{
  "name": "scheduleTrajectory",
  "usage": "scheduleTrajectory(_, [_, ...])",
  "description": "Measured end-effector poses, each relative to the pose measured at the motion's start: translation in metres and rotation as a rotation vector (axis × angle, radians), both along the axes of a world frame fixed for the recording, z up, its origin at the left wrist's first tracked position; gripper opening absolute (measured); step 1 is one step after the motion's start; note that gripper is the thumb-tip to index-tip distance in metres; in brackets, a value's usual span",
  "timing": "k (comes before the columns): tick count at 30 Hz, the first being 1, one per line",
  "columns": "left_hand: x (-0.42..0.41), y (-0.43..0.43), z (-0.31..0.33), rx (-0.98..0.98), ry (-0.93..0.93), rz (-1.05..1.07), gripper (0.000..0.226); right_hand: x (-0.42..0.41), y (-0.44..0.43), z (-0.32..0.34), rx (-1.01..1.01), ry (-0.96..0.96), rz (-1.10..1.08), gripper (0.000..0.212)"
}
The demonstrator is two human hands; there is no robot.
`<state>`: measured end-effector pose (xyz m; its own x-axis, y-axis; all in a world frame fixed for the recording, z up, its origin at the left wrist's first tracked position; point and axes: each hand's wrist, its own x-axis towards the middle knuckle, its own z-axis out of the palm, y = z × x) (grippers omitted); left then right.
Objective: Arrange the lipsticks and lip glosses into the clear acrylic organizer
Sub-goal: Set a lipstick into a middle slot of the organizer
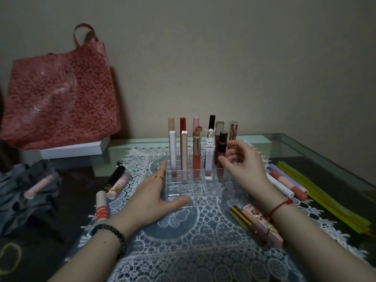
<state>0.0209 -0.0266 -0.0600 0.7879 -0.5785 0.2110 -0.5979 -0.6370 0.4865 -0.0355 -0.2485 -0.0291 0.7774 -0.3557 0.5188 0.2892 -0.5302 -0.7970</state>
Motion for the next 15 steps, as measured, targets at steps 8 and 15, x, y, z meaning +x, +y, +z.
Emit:
scheduleTrajectory(8, [-0.001, 0.0, 0.001, -0.016, -0.003, -0.011, 0.125, -0.002, -0.004, 0.002, -0.05, -0.025, -0.054, 0.032])
scheduleTrajectory(15, [0.0, 0.001, 0.002, -0.054, 0.0, -0.022, 0.126, -0.013, -0.025, 0.016, 0.028, -0.071, -0.11, 0.018])
